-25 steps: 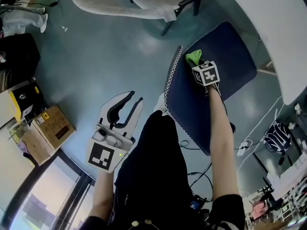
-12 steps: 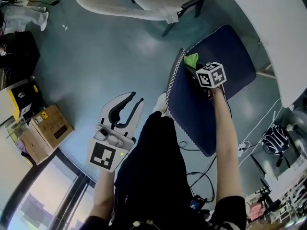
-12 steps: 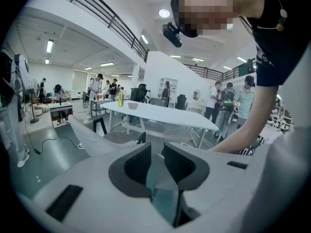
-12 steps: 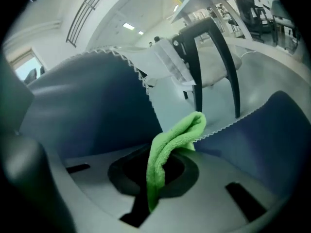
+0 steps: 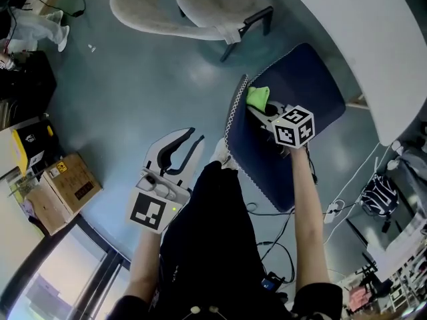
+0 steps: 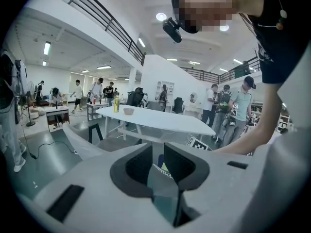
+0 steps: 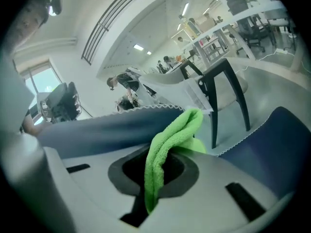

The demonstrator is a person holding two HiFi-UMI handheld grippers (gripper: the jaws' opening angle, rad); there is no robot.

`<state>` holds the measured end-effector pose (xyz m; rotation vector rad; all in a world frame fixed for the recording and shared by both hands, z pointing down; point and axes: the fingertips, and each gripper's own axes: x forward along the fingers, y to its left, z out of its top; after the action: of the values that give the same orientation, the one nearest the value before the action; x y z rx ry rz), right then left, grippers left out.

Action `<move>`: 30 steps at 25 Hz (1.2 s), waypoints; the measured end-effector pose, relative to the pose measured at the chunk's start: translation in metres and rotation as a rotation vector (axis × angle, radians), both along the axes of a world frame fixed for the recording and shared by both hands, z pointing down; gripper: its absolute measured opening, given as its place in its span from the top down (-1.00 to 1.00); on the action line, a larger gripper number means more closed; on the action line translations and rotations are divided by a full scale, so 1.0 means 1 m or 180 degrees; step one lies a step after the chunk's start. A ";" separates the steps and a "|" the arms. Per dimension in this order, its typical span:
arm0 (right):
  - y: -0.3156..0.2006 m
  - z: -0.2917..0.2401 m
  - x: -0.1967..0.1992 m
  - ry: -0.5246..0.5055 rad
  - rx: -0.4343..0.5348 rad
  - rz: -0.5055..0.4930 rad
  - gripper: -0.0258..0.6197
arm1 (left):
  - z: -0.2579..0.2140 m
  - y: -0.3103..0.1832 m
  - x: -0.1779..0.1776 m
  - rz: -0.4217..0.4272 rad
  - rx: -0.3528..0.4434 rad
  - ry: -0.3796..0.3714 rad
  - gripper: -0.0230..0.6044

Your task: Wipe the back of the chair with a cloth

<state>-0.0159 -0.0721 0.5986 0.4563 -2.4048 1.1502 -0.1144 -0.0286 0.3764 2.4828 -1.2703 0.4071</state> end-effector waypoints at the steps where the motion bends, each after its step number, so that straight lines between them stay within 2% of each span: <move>1: 0.005 -0.010 -0.002 -0.0071 0.0001 0.0016 0.86 | -0.003 0.000 0.001 0.0009 0.0017 0.0006 0.69; 9: 0.038 -0.086 -0.019 -0.0625 0.0054 -0.0001 0.86 | -0.028 -0.004 0.014 0.0095 0.0135 0.0026 0.69; 17: 0.081 -0.168 -0.031 -0.0967 0.0227 -0.0555 0.86 | -0.057 -0.012 0.042 0.0324 0.0285 0.0164 0.69; 19: 0.091 -0.195 -0.029 -0.1067 0.0319 -0.0593 0.86 | -0.068 -0.012 0.052 0.0416 0.0330 0.0250 0.69; 22: 0.099 -0.237 -0.018 -0.1121 0.0624 -0.0335 0.86 | -0.088 -0.006 0.065 0.0518 0.0413 0.0349 0.69; 27: 0.107 -0.294 0.015 -0.1155 0.1071 0.0384 0.86 | -0.125 0.005 0.085 0.0679 0.0557 0.0623 0.69; 30: 0.109 -0.317 0.034 -0.1030 0.1329 0.0835 0.86 | -0.146 0.012 0.093 0.0775 0.0591 0.0793 0.69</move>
<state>0.0186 0.0374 0.2815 0.7889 -2.9544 0.8678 -0.0214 -0.0165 0.2299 2.7508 -0.9503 0.0312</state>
